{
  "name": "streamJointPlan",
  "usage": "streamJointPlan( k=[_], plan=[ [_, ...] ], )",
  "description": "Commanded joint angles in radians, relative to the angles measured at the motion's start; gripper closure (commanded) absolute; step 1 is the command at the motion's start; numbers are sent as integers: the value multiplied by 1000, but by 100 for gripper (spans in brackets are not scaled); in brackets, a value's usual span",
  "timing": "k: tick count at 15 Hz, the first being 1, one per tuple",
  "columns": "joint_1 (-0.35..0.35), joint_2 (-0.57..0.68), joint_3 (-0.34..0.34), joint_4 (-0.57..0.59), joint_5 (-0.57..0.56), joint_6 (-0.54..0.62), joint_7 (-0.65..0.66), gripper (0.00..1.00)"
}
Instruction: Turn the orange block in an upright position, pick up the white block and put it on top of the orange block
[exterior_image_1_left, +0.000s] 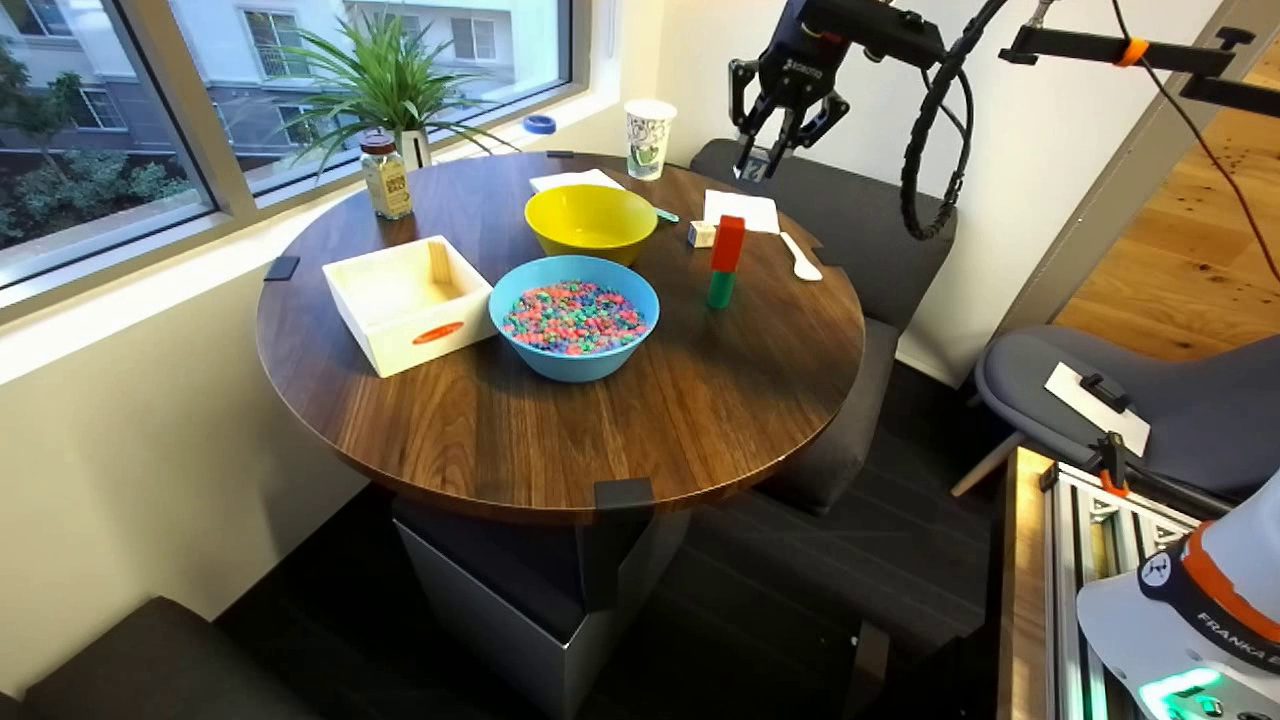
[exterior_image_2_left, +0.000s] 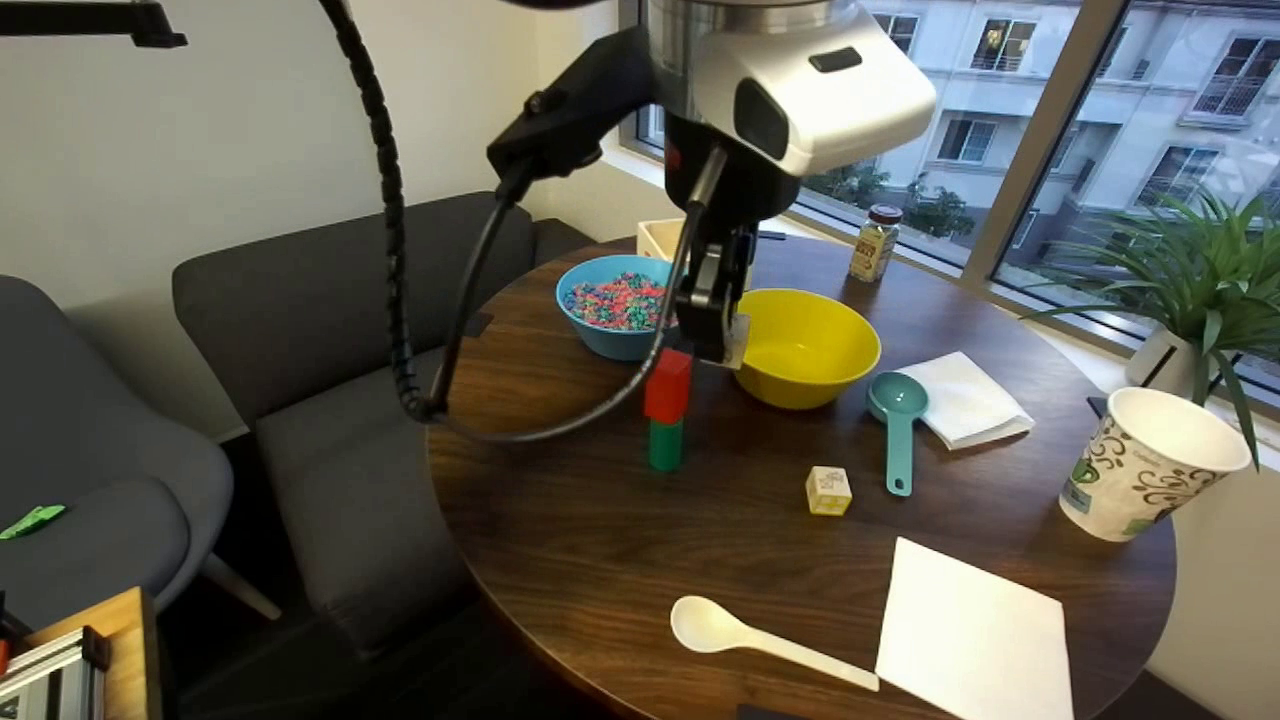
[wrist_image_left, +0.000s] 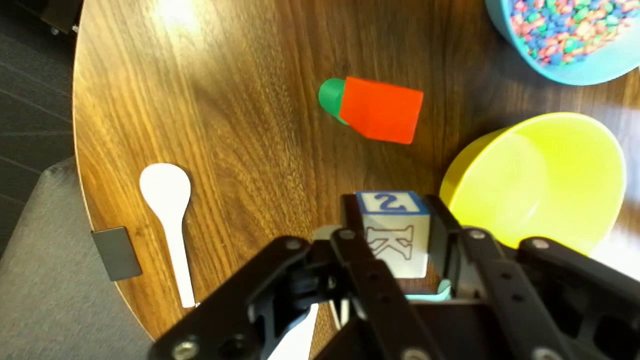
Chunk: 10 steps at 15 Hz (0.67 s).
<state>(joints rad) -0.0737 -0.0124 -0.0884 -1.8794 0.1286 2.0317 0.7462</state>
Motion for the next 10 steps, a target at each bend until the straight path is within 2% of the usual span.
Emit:
streamJointPlan(
  k=[1, 10],
  plan=[
    [13, -12, 24, 9, -22, -51, 74, 91],
    [20, 5, 45, 16, -45, -123, 182, 91]
  ],
)
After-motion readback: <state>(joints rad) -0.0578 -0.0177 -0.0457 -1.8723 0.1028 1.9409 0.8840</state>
